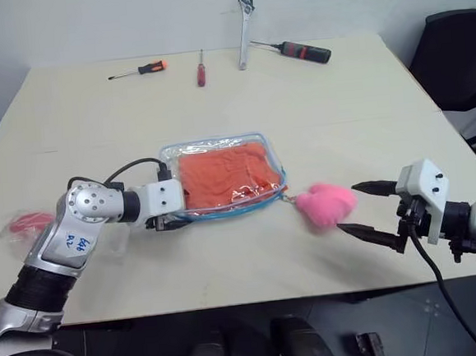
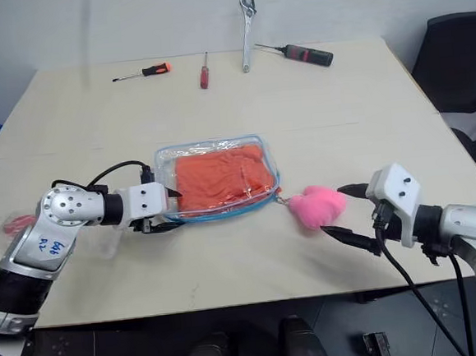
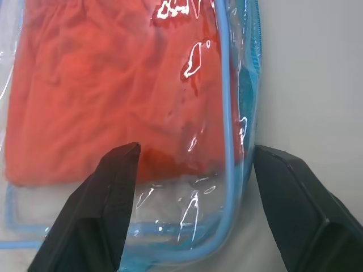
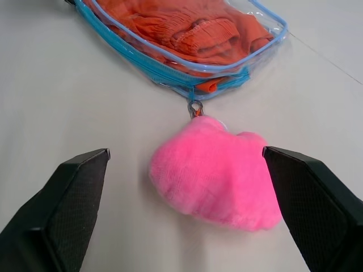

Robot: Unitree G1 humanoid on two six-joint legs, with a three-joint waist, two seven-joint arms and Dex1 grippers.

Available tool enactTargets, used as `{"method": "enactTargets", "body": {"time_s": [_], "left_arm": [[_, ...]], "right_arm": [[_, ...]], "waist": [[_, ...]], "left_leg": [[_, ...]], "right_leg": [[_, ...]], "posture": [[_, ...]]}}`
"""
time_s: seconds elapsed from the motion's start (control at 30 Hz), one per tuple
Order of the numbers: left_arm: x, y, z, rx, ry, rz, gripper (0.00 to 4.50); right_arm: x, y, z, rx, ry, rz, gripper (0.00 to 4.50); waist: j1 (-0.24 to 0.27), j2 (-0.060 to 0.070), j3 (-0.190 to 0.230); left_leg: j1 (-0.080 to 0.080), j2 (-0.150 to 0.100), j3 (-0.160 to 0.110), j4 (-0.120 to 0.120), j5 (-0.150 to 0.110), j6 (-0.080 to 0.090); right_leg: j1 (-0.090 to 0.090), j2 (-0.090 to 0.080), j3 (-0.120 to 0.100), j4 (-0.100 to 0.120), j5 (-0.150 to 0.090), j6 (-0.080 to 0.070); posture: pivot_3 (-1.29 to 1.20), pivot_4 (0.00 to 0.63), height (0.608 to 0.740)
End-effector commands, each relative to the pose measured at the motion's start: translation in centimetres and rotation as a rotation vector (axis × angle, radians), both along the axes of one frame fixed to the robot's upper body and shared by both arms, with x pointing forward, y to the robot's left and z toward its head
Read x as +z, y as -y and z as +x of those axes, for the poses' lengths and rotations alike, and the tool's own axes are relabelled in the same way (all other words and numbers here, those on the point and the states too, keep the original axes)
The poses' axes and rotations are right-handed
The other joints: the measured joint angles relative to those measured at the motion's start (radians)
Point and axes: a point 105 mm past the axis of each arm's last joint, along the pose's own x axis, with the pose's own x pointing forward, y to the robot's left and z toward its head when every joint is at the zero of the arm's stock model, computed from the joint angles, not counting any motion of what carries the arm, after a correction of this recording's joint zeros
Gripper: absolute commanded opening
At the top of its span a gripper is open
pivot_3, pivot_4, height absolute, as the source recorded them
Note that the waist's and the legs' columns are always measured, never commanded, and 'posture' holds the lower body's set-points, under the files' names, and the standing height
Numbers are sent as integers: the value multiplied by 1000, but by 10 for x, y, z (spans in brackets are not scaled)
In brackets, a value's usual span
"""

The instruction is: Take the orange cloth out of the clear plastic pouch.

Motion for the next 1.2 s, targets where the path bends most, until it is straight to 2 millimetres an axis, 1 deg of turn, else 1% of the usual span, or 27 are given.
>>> {"method": "enactTargets", "body": {"time_s": [0.03, 0.13, 0.27, 0.3, 0.4, 0.47, 0.5, 0.57, 0.63, 0.73, 0.8, 0.9, 1.03, 1.13, 1.2], "left_arm": [[9, 1, 0, -55, 48, 0, 2199], [5, -5, -7, -120, 42, 21, 1329], [-2, -21, -19, -191, 7, 60, 118], [-5, -25, -22, -210, -2, 71, 30], [-7, -39, -28, -268, 21, 99, 30], [-9, -50, -24, -275, 70, 157, 30], [-8, -52, -21, -265, 88, 156, 30], [-3, -49, -15, -252, 100, 111, 30], [2, -40, -11, -261, 106, 77, 30], [5, -28, -8, -248, 100, 29, 30], [6, -26, -7, -221, 93, 3, 30], [8, -25, -16, -206, 56, -33, 661], [13, -25, -25, -168, 69, -59, 1850], [23, -24, -35, -147, 39, -123, 2718], [35, -23, -42, -107, -16, -216, 2718]], "right_arm": [[11, 0, -3, 3, 48, -20, 4500], [11, 2, -2, 0, 44, -25, 4500], [9, 4, -4, 9, 24, -40, 4500], [9, 4, -5, 16, 15, -44, 4500], [5, 4, -10, 39, -15, -60, 4500], [4, 6, -12, 43, -27, -64, 4500], [3, 7, -12, 42, -31, -65, 4500], [1, 7, -12, 39, -35, -65, 4500], [-1, 8, -10, 24, -36, -64, 4500], [-5, 10, -4, -23, -36, -51, 4500], [-6, 11, 0, -64, -42, -19, 4500], [-8, 12, 7, -128, -47, 37, 4500], [-15, 13, 11, -185, -77, 87, 4500], [-24, 13, 12, -198, -99, 89, 4500], [-28, 14, 16, -216, -110, 107, 4500]], "waist": [[7, 0, 0], [11, 0, 0], [9, 0, 0], [9, 0, 0], [10, 0, 0], [10, 0, 0], [10, 0, 0], [11, 0, 0], [11, 0, 0], [14, 0, 0], [13, 0, 0], [11, 0, 0], [9, 0, 0], [9, 0, 0], [9, 0, 0]], "left_leg": [[0, 0, 0, 1, 0, 0], [0, 0, 0, 3, 0, 0], [0, 0, 0, 3, -1, 0], [0, 0, 0, 3, -1, 0], [0, 0, 0, 3, -1, 1], [0, 0, 0, 3, -1, 1], [0, 0, 0, 4, -1, 1], [0, 0, 0, 4, -1, 2], [0, 0, 0, 4, -2, 2], [0, -1, 0, 6, -2, 2], [0, -1, 0, 6, -2, 2], [0, 0, -1, 6, -1, 2], [0, 0, -1, 5, -1, 2], [0, 0, -1, 5, -2, 2], [0, 0, -1, 5, -2, 2]], "right_leg": [[0, 0, 0, 0, 0, 0], [0, 0, 0, -1, 0, 0], [0, -1, 0, -1, 0, 0], [0, -1, 0, -1, 0, 0], [0, 0, 0, -1, 0, 0], [1, -1, 0, -1, 0, 0], [1, -1, 0, -1, 0, 0], [1, -1, -1, -1, 0, 0], [1, -1, -1, 0, 0, 0], [2, -1, -1, 0, 0, 1], [2, -1, -1, 0, 0, 1], [2, -1, -1, 1, 0, 1], [1, -1, 0, 0, 0, 1], [1, -1, 0, 0, 0, 1], [1, -1, 0, 0, 0, 1]], "posture": [[0, 150, 740], [0, 150, 740], [0, 150, 740], [0, 150, 740], [0, 150, 740], [0, 150, 740], [0, 150, 740], [0, 150, 740], [0, 150, 740], [0, 150, 740], [0, 150, 740], [0, 150, 740], [0, 150, 740], [0, 150, 740], [0, 150, 740]]}}
